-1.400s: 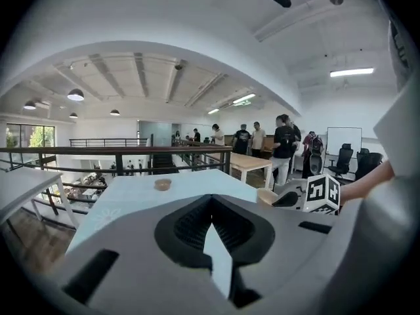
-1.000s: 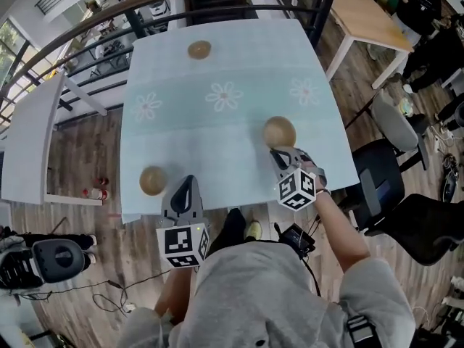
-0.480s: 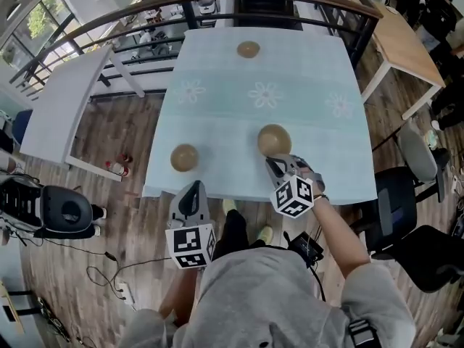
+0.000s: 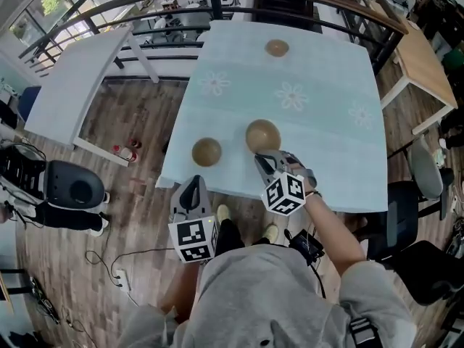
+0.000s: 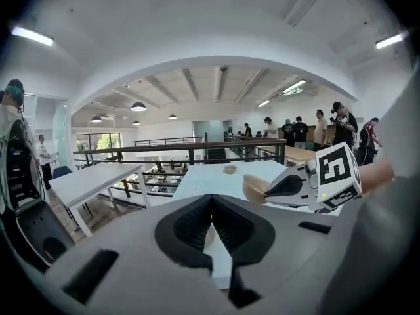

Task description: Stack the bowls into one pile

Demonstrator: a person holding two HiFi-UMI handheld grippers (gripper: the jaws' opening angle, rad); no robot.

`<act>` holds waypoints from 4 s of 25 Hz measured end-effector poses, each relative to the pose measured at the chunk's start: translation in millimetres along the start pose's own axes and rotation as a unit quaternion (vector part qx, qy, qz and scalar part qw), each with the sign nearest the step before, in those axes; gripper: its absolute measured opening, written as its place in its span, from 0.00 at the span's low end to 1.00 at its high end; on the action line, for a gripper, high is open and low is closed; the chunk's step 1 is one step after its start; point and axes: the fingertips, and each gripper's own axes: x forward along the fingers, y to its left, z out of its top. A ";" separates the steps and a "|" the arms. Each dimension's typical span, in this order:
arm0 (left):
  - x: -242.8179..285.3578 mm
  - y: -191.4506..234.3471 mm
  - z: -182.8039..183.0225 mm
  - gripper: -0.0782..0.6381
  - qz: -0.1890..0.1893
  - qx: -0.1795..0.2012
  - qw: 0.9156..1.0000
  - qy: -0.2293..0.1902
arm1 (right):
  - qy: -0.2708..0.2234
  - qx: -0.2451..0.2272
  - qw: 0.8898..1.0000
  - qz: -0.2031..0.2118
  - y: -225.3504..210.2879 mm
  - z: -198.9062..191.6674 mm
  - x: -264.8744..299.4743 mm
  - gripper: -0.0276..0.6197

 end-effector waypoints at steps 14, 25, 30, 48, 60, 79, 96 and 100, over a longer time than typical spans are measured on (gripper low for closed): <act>43.2 119.8 -4.0 0.13 0.009 -0.030 0.999 0.009 | 0.003 -0.046 0.996 0.081 50.9 81.3 104.3 0.09; 74.3 163.7 -15.8 0.13 -0.010 -0.047 0.999 0.018 | 0.040 -0.055 0.989 0.134 90.7 82.7 152.3 0.09; 85.4 170.7 -21.2 0.13 -0.019 -0.048 0.998 0.025 | 0.053 -0.038 0.984 0.164 110.4 75.3 163.9 0.09; 107.6 171.1 -26.8 0.13 -0.041 -0.040 0.998 0.039 | 0.140 0.100 0.930 0.325 139.6 57.8 185.2 0.09; 119.7 170.8 -22.7 0.13 -0.065 -0.029 0.997 0.038 | 0.132 0.139 0.920 0.342 133.2 64.5 170.0 0.27; 151.2 109.0 25.6 0.13 -0.160 0.003 0.987 -0.006 | -0.015 0.258 0.966 -0.005 -73.5 78.7 52.0 0.11; 182.1 87.8 74.1 0.13 -0.155 0.024 0.987 -0.030 | -0.152 0.285 0.910 -0.259 -270.9 77.3 -68.9 0.10; 198.4 88.8 89.1 0.13 -0.141 0.026 0.989 -0.033 | -0.146 0.236 0.920 -0.277 -317.4 82.4 -75.3 0.10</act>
